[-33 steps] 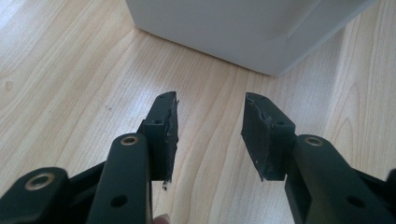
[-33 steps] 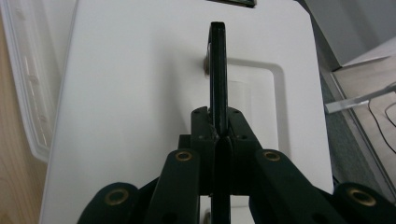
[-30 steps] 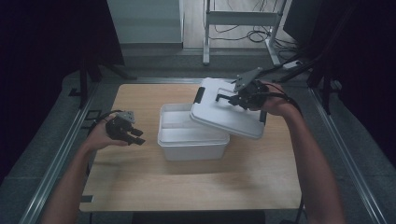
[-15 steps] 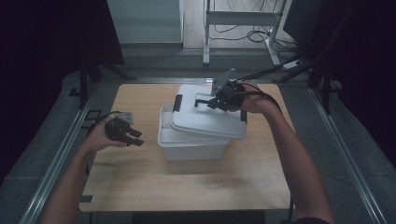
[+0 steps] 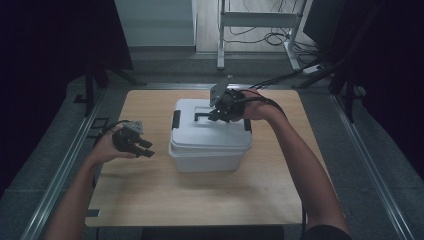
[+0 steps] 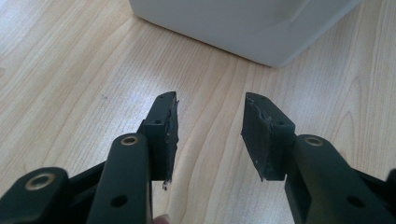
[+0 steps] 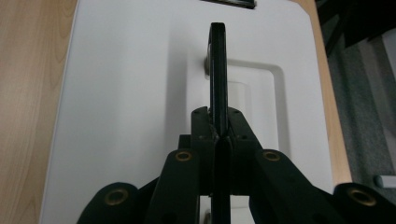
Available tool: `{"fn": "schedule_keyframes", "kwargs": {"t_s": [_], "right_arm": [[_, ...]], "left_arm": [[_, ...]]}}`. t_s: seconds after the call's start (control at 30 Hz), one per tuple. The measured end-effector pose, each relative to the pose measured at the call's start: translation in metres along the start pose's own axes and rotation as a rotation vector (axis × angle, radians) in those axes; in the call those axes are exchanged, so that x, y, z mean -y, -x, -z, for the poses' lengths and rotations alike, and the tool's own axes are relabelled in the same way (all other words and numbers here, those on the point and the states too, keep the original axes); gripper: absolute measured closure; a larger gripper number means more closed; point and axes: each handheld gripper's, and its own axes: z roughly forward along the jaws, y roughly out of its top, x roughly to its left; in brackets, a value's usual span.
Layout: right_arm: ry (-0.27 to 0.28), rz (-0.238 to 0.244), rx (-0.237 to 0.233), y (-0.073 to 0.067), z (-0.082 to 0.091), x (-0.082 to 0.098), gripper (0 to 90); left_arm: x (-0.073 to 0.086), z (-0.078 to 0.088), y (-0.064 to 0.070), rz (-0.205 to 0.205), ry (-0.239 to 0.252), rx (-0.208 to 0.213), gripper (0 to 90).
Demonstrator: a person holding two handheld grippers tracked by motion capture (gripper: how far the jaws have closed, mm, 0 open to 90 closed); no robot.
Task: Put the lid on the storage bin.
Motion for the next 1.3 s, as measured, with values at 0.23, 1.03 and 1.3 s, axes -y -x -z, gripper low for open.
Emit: {"fn": "schedule_keyframes", "kwargs": {"t_s": [0.23, 1.03, 1.3], "right_arm": [[-0.021, 0.022, -0.028, -0.002, -0.017, -0.005, 83.3], [-0.028, -0.001, -0.040, -0.006, -0.030, 0.002, 82.3], [-0.006, -0.019, -0.048, -0.007, -0.031, 0.001, 72.0]], "left_arm": [[0.002, -0.002, 0.000, 0.001, -0.006, 0.002, 56.2], [0.007, -0.009, -0.002, 0.011, -0.012, 0.011, 56.2], [0.010, -0.010, -0.001, 0.020, -0.008, 0.013, 56.1]]}}
